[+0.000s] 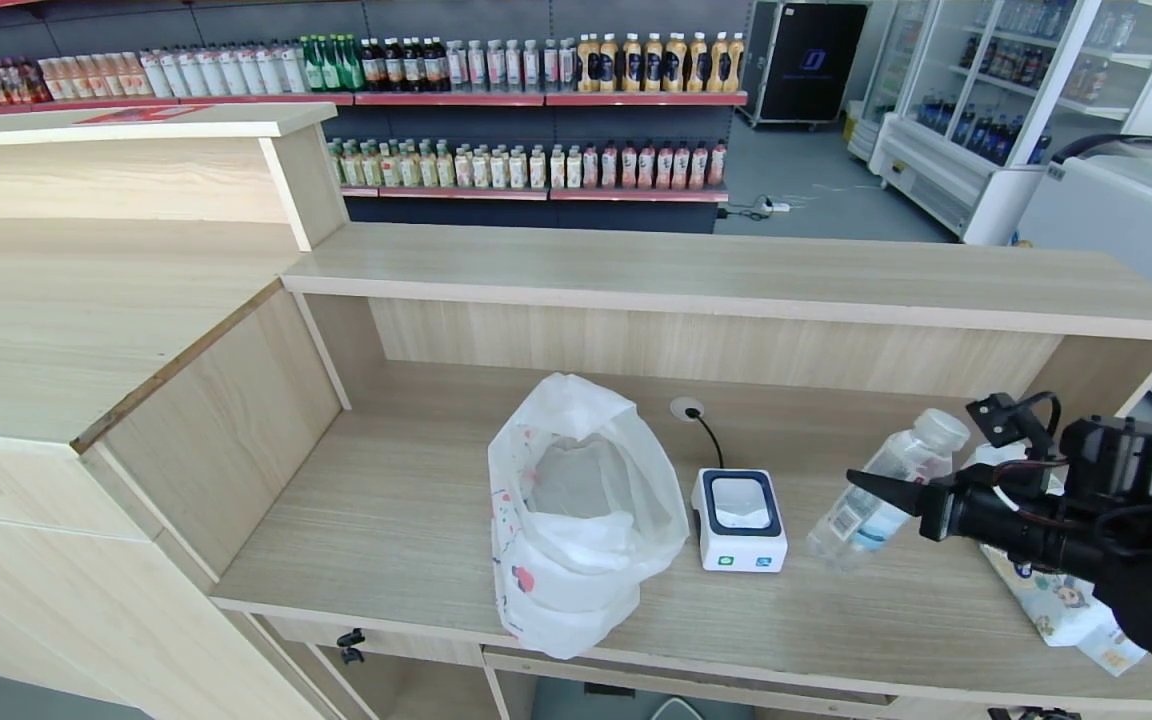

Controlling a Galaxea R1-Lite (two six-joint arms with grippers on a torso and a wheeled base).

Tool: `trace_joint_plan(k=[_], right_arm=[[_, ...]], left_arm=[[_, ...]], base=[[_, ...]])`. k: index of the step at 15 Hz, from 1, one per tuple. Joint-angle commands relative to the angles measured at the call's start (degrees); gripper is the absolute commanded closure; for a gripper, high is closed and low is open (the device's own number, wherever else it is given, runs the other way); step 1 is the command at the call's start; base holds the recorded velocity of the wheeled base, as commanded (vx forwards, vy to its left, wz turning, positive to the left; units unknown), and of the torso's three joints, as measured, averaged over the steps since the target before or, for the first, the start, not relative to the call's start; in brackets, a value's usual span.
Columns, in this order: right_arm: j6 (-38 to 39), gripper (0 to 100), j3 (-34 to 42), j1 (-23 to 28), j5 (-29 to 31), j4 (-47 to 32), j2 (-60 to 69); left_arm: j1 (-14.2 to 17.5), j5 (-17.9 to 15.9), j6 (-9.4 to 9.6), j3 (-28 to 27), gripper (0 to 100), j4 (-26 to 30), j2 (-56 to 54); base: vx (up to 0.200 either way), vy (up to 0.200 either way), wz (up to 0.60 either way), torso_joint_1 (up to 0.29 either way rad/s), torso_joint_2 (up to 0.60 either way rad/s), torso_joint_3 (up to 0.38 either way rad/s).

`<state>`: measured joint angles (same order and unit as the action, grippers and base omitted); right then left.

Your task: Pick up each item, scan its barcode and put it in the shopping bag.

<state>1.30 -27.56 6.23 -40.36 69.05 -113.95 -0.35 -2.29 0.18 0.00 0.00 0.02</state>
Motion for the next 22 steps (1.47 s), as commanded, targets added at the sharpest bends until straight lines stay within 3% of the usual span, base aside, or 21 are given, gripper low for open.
trace_joint_plan(k=[1,5,9,14,17,22], right_arm=[[5.4,100,-6.2,3.5,-12.7,-12.9,17.9],[18.0,100,-10.8,4.6,-30.7,-16.8,30.0],[27.7,100,-13.1,3.4,-41.2,-16.8,36.7],[30.4,100,-14.0,-2.3,-44.8,-16.9,41.9],[38.2,100,-16.8,-7.8,-44.8,-16.9,45.0],[42.9,100,-21.0,-9.2,-44.6,-17.2,43.7]], left_arm=[[0.0,0.0,-0.01,0.0,0,0.0,0.1],[0.0,0.0,-0.01,0.0,0,0.0,0.1],[0.0,0.0,-0.01,0.0,0,0.0,0.1],[0.0,0.0,-0.01,0.0,0,0.0,0.1],[0.0,0.0,-0.01,0.0,0,0.0,0.1],[0.0,0.0,-0.01,0.0,0,0.0,0.1]], base=[[0.0,0.0,0.0,0.0,0.0,0.0],[0.0,0.0,0.0,0.0,0.0,0.0],[0.0,0.0,0.0,0.0,0.0,0.0],[0.0,0.0,0.0,0.0,0.0,0.0],[0.0,0.0,0.0,0.0,0.0,0.0],[0.0,0.0,0.0,0.0,0.0,0.0]])
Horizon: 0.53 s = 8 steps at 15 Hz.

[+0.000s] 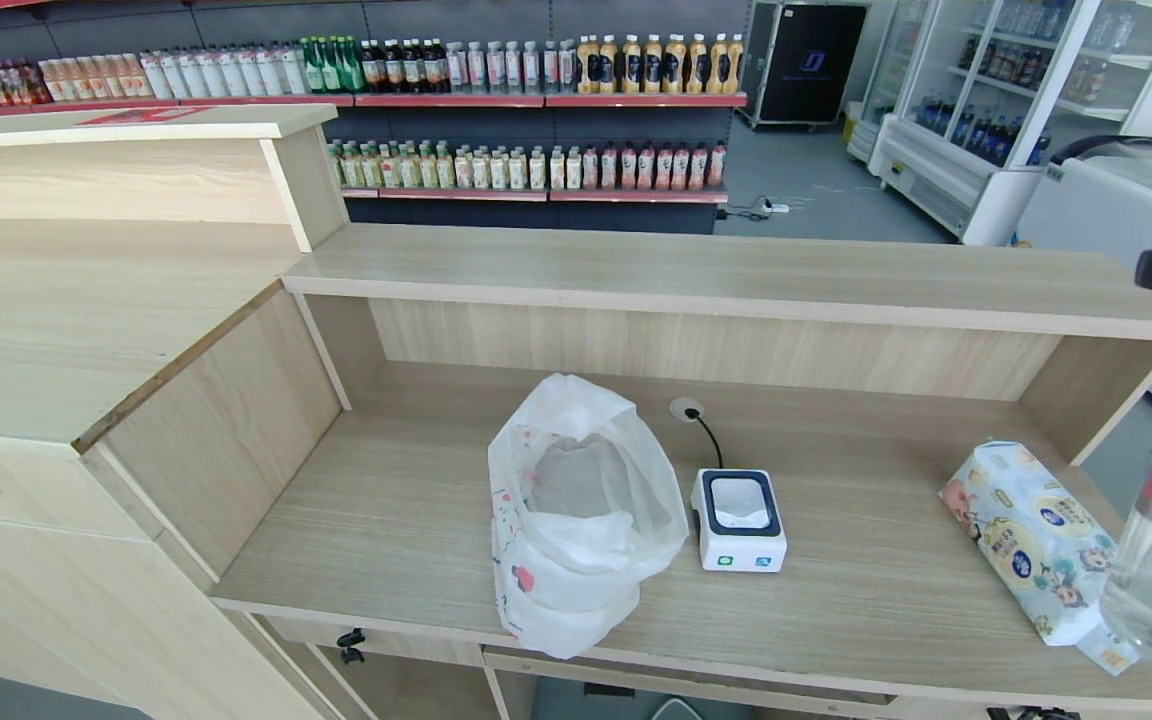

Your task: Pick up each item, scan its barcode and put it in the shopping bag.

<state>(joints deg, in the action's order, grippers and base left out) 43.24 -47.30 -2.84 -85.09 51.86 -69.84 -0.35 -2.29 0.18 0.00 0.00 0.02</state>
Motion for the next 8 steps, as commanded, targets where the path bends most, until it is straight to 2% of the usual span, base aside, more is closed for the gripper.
trace_joint_plan(k=[1,2,8], right_arm=[[1.4,100,-1.7,-0.1,0.1,0.0,-0.5],[4.7,100,-3.8,-0.1,0.3,0.0,-1.3],[11.1,100,-5.3,-2.7,0.2,0.0,-2.0]], left_arm=[[0.0,0.0,-0.01,0.0,0,0.0,0.1],[0.0,0.0,-0.01,0.0,0,0.0,0.1],[0.0,0.0,-0.01,0.0,0,0.0,0.1]], base=[[0.0,0.0,0.0,0.0,0.0,0.0],[0.0,0.0,0.0,0.0,0.0,0.0],[0.0,0.0,0.0,0.0,0.0,0.0]])
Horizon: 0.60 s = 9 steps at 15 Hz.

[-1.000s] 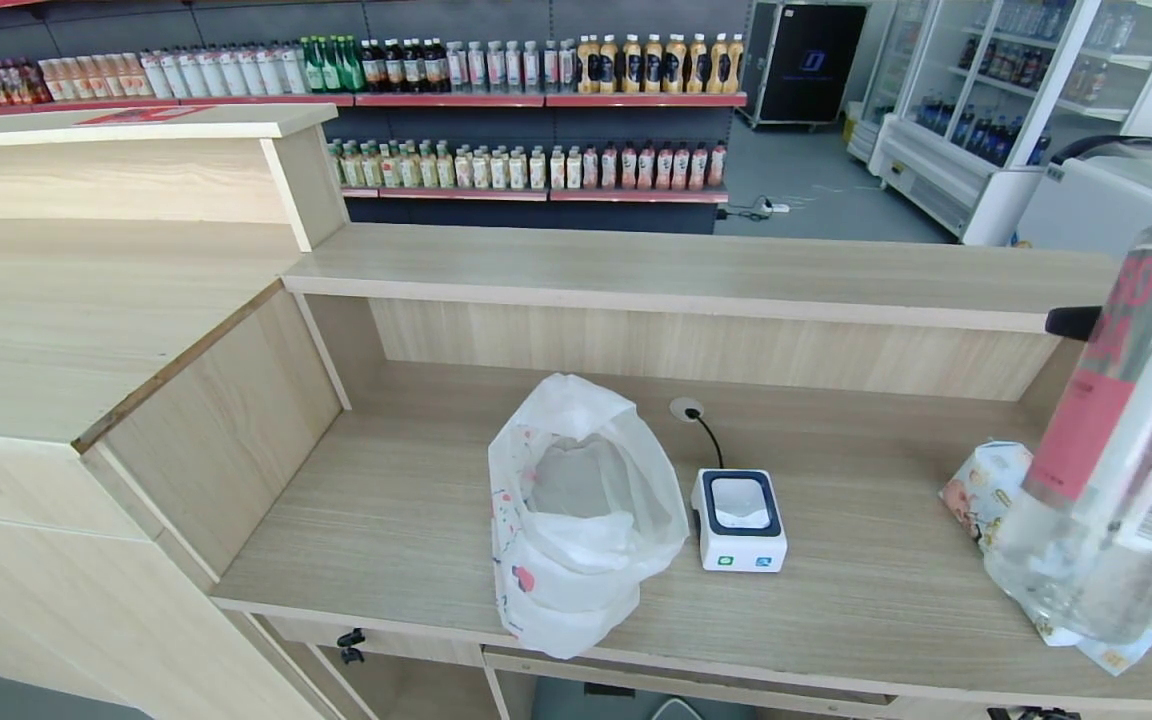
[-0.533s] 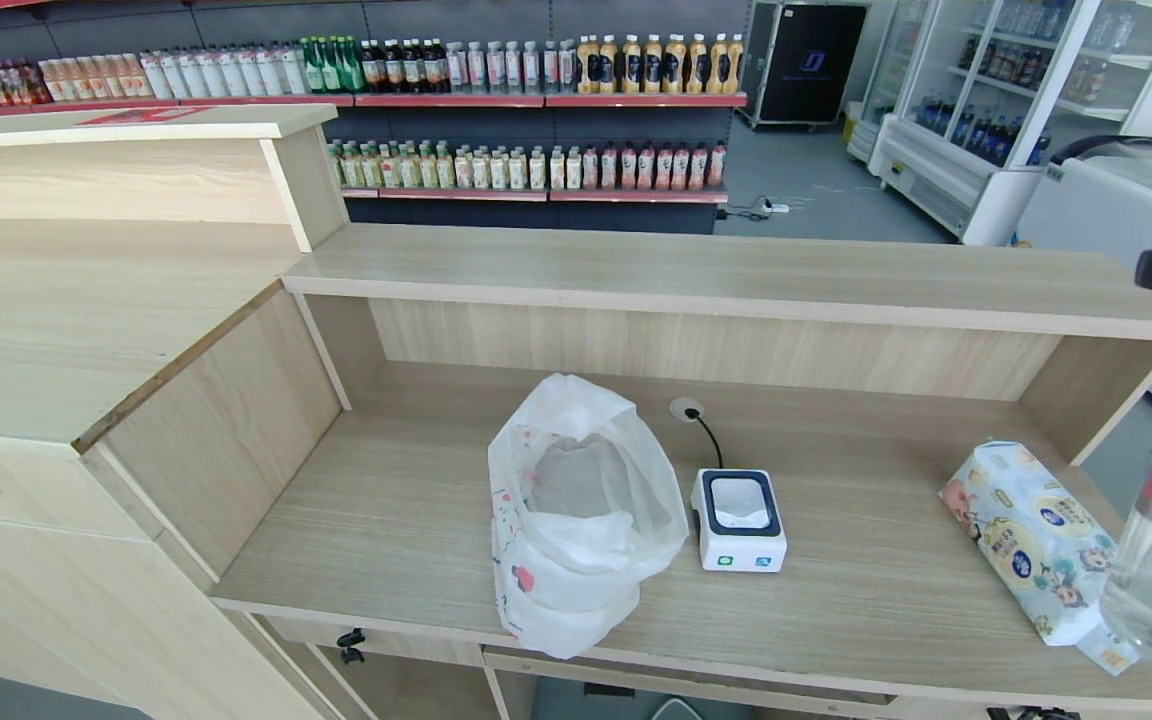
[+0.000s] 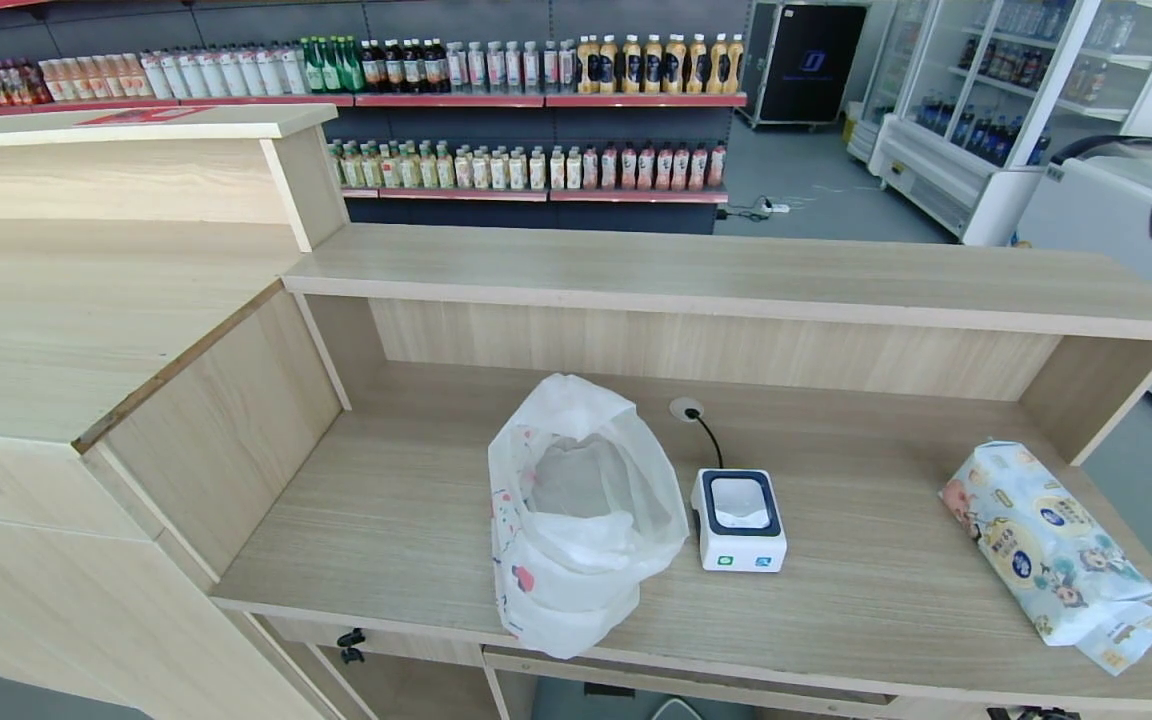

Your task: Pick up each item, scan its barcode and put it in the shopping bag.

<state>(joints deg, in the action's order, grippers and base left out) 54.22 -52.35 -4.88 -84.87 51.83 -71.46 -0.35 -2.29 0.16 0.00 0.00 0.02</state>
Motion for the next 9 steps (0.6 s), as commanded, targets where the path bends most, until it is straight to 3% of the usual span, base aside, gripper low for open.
trace_joint_plan(k=[1,9], right_arm=[[0.7,100,-0.4,-2.1,0.0,0.1,-0.4],[-2.2,100,0.9,-8.9,1.7,0.5,-4.6]], left_arm=[[0.0,0.0,0.02,0.0,0,0.0,0.1],[0.0,0.0,0.02,0.0,0,0.0,0.1]], base=[[0.0,0.0,0.0,0.0,0.0,0.0],[0.0,0.0,0.0,0.0,0.0,0.0]])
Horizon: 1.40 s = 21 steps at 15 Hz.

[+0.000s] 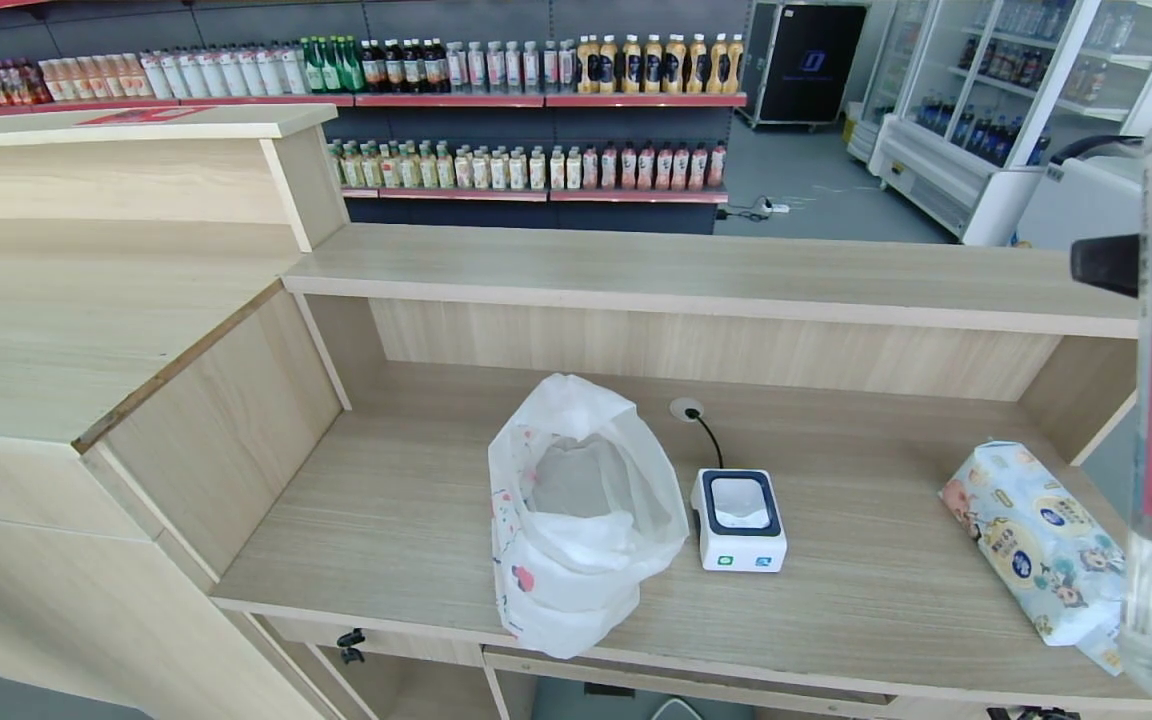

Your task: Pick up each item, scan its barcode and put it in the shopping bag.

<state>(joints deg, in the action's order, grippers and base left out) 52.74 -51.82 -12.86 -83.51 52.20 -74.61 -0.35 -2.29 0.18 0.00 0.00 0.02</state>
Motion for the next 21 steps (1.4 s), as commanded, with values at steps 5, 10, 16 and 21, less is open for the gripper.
trace_joint_plan(k=[5,10,16,21], right_arm=[[-5.5,100,0.5,-6.6,5.8,0.0,-3.4],[-8.5,100,0.6,-10.3,10.6,-0.2,-4.8],[-9.5,100,1.7,-8.1,10.6,-0.2,-3.6],[-26.3,100,4.0,11.7,10.7,-0.4,-7.0]], left_arm=[[0.0,0.0,-0.01,0.0,0,0.0,0.1],[0.0,0.0,-0.01,0.0,0,0.0,0.1],[0.0,0.0,-0.01,0.0,0,0.0,0.1],[0.0,0.0,-0.01,0.0,0,0.0,0.1]], base=[[0.0,0.0,0.0,0.0,0.0,0.0],[0.0,0.0,0.0,0.0,0.0,0.0],[0.0,0.0,0.0,0.0,0.0,0.0],[0.0,0.0,0.0,0.0,0.0,0.0]])
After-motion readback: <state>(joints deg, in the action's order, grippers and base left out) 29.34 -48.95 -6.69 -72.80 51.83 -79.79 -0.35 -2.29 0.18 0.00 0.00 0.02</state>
